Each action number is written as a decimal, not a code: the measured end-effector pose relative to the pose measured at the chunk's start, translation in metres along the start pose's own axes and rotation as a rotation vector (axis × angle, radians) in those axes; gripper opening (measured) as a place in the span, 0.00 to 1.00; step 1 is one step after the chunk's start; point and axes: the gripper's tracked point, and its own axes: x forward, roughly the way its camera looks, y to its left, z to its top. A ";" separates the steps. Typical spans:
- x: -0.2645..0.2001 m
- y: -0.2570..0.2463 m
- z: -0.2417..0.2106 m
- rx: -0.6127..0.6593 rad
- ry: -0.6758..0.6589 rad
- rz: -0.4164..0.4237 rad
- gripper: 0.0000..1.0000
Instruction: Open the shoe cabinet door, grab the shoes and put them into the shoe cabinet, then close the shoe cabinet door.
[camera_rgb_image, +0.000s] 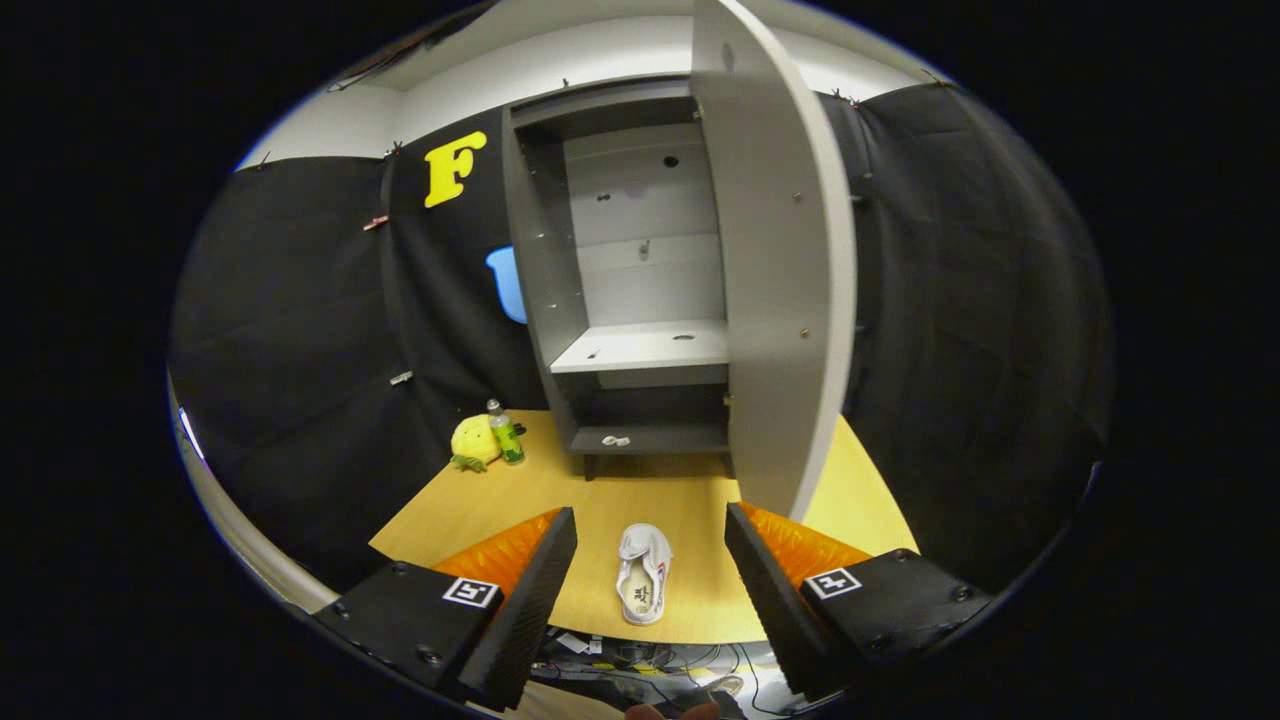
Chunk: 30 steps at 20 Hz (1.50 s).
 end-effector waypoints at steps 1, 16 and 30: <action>0.013 0.010 -0.011 0.000 0.032 0.025 0.95; 0.202 0.031 -0.235 0.113 0.324 -0.017 0.90; 0.284 0.001 -0.275 0.029 0.245 -0.175 0.46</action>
